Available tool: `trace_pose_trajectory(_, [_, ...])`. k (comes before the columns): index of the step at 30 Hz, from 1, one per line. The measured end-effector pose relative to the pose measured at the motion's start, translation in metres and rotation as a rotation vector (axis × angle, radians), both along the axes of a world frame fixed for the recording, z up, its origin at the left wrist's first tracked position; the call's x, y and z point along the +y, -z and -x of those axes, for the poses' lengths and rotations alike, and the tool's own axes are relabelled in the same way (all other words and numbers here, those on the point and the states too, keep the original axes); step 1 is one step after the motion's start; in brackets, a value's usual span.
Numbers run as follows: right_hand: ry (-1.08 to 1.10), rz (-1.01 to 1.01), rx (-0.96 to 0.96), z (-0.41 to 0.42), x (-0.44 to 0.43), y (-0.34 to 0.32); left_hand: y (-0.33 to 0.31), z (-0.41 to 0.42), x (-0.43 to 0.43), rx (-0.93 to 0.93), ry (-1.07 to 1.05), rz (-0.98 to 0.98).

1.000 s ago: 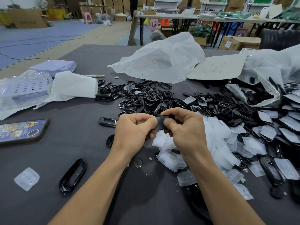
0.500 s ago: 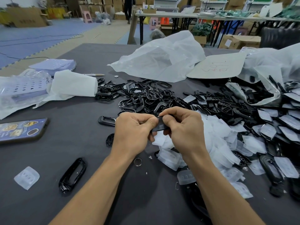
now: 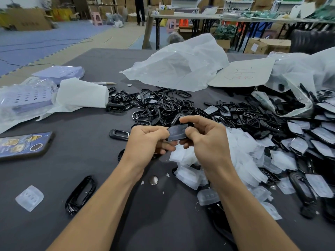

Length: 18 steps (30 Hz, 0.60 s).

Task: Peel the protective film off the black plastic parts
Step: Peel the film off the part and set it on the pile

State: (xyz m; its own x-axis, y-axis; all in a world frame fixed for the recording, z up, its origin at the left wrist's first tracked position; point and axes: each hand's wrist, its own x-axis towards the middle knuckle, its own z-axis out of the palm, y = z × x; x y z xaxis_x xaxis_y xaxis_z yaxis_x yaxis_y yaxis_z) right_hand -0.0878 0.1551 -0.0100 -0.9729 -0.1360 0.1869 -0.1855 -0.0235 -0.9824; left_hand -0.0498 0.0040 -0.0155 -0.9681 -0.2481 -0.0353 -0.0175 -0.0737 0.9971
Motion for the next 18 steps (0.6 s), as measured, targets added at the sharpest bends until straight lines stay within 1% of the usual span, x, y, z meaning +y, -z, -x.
trace_pose_trajectory(5, [-0.005, -0.005, 0.012, 0.0000, -0.0013, 0.0000, 0.0033, 0.0003, 0.0002, 0.008, 0.045, 0.090])
trace_pose_trajectory(10, [-0.017, -0.033, 0.058, -0.0012, -0.0004, -0.0007, 0.0033, -0.0002, -0.0004, 0.029, 0.024, 0.092])
trace_pose_trajectory(13, [-0.025, -0.016, 0.021, -0.0005, -0.0010, -0.0003, 0.0019, -0.0009, -0.0002, 0.032, -0.007, 0.089])
trace_pose_trajectory(18, [0.027, 0.012, -0.017, -0.0013, -0.0038, 0.0003, 0.0005, -0.0006, 0.0068, 0.040, -0.080, 0.096])
